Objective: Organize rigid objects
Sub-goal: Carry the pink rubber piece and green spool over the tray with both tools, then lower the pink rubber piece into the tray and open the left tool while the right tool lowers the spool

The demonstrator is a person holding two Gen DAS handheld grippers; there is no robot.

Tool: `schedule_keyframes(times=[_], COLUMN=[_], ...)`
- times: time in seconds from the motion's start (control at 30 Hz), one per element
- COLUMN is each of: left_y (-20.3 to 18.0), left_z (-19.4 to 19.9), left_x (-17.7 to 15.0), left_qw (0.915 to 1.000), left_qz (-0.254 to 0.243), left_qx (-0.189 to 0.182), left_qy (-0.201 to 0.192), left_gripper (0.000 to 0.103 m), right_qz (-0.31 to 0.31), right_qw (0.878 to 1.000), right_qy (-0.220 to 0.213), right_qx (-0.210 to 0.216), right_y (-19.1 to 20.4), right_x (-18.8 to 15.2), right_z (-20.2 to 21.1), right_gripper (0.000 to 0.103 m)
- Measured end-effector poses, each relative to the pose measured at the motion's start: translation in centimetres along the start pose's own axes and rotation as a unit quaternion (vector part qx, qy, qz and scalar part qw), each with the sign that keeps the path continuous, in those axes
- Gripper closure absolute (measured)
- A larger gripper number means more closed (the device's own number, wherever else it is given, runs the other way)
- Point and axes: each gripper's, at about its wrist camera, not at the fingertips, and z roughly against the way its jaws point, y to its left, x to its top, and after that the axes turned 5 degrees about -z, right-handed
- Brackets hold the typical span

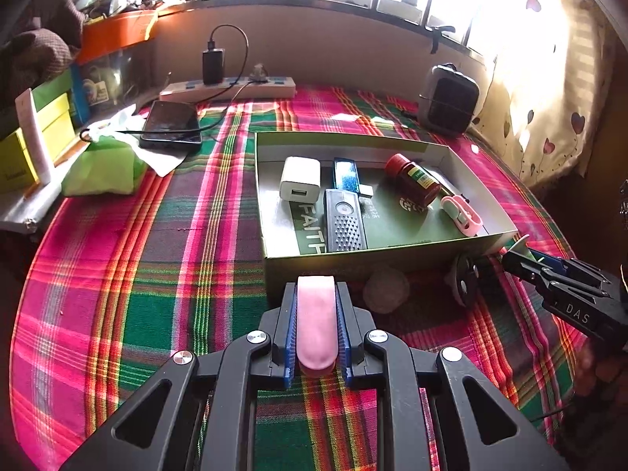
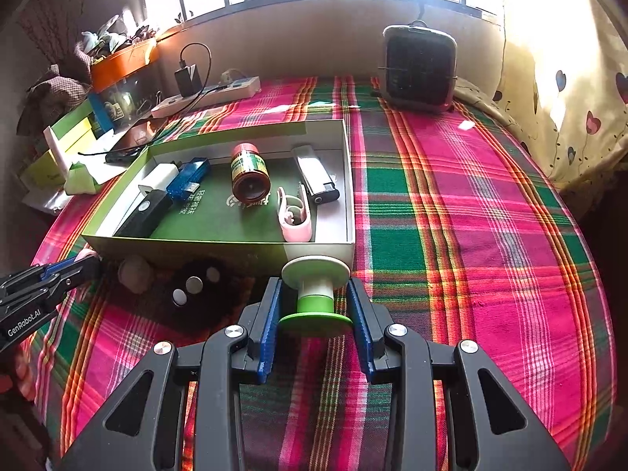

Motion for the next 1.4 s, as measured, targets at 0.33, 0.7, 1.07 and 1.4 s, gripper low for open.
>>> schedule_keyframes(times=[0.33, 0.7, 1.07, 1.4], left_y=[-0.2, -0.2, 0.8, 0.5], left_z=[0.8, 0.2, -2.3, -5.5], left_x=[1.5, 4.4, 7.5, 9.3], left_qw=[0.9997, 0.9991, 0.9995, 0.9997], left_qz=[-0.002, -0.009, -0.006, -0.011], left_qx=[-0.019, -0.035, -0.018, -0.022], left_qy=[-0.014, -0.023, -0.025, -0.008], left_gripper=[0.086, 0.086, 0.086, 0.086], right_qz=[0.006, 0.013, 0.032, 0.032], right_qw=[1.000, 0.999, 0.999, 0.999], right_qy=[-0.019, -0.034, -0.035, -0.020], right_qx=[0.006, 0.016, 0.014, 0.007], right_y=[0.3, 0.6, 1.4, 1.0], right_x=[1.3, 4.5, 7.6, 9.4], right_z=[1.5, 1.7, -0.8, -4.3], right_gripper=[0.068, 0.068, 0.068, 0.068])
